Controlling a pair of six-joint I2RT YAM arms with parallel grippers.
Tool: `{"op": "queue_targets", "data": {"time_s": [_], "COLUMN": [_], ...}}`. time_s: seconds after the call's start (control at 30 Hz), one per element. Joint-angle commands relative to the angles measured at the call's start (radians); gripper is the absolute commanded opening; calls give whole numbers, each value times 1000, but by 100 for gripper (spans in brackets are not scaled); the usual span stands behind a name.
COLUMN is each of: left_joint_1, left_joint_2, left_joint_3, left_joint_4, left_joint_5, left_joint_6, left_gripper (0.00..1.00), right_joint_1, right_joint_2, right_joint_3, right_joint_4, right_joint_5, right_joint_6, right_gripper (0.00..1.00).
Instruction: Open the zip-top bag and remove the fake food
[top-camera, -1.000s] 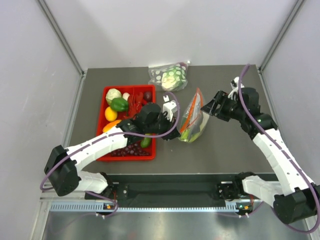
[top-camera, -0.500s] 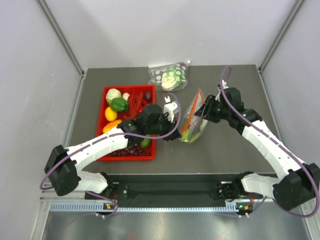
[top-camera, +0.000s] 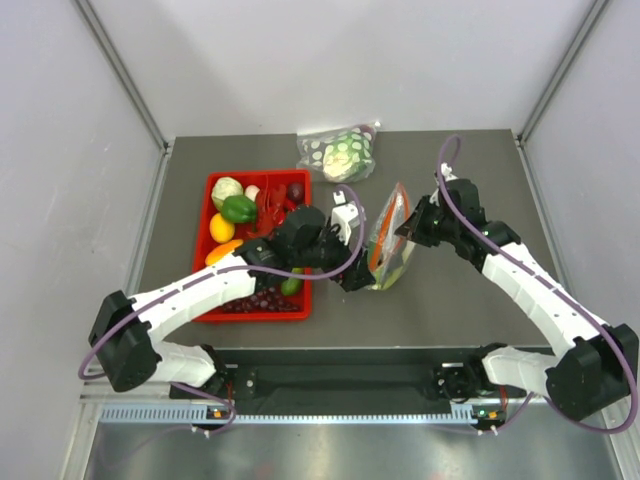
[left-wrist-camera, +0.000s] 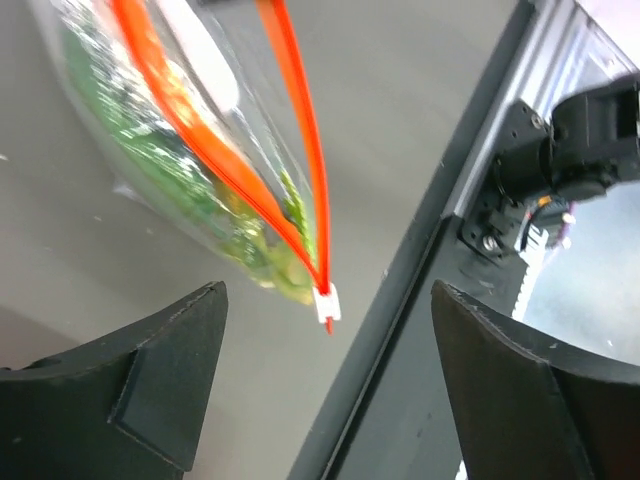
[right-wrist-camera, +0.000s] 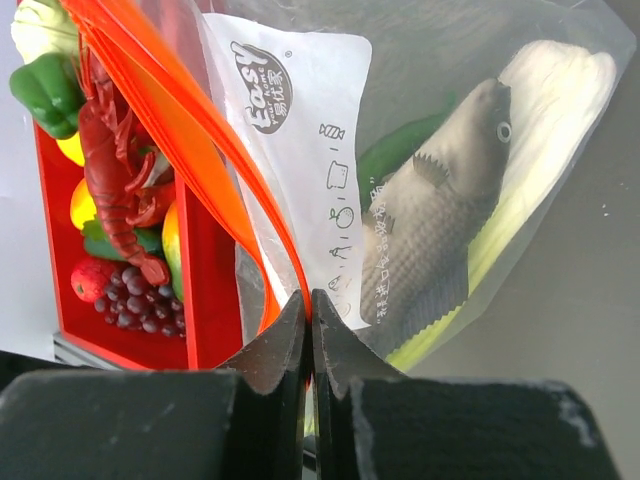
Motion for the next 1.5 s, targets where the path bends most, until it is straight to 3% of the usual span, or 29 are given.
{"op": "queue_targets", "data": {"time_s": [0.0,0.17,0.47,1.03,1.2,1.47], "left_joint_1": [26,130,131,123,117,114], "left_joint_2": [-35,-25,167,354,371,357], "left_joint_3": [52,29,187,298,306,278], "left_joint_4": [20,122,233,319,330,334], "left_joint_5": [-57,-1,31,14,25,31], "left_joint_6": [-1,-137,-222,-224,-233,-228], "left_gripper": [88,86,67,63,52,17], "right_joint_1": [12,15,19,30,32,33], "right_joint_2": [-20,-40,-73,-96,-102,-114], "right_joint_3": [-6,-26,-52,-86,-94,-101], "right_joint_4": [8,13,4,19,17,17], "right_joint_5": [16,-10,-17,-59,-62,-56], "right_joint_6": [-25,-28,-28,-24,-22,-18], "right_gripper": [0,0,0,0,0,0]}}
